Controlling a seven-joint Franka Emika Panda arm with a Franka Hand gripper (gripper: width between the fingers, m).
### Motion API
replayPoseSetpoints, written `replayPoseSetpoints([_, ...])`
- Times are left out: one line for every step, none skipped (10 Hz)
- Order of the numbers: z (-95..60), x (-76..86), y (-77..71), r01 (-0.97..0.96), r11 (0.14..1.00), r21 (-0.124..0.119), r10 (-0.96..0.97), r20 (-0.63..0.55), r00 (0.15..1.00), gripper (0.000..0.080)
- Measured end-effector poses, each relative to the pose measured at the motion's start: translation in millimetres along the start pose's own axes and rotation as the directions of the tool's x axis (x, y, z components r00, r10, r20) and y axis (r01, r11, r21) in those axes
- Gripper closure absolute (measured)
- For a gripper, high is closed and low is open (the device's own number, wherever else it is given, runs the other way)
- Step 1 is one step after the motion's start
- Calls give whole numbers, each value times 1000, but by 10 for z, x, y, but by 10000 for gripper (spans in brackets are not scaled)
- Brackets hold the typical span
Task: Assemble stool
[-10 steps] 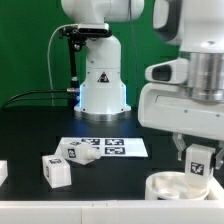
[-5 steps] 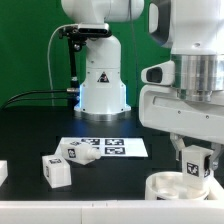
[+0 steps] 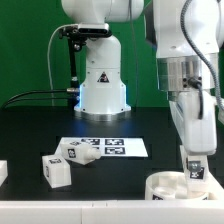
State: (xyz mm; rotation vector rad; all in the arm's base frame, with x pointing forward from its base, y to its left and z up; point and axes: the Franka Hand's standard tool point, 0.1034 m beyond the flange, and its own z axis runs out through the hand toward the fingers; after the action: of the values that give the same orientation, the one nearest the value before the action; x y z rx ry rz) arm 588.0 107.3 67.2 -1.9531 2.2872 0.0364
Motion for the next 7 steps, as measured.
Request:
replayPoseSetpoints([3,-1,10,-115,993,2,115,6,993,466])
replayPoseSetpoints([3,2,10,-133,991,2,133,6,991,466])
replayPoseSetpoints([10,1,14,-114,993,1,114,5,993,466])
replayPoseSetpoints([7,0,15,-43,999,1,43,5,999,287])
replayPoseSetpoints([-13,-7,13,78,997,2,-78,7,997,193])
replayPoseSetpoints([-58,-12,3,218,976,9,-218,9,976,193])
replayPoseSetpoints([-123,-26,8,371,929,16,-371,11,929,159])
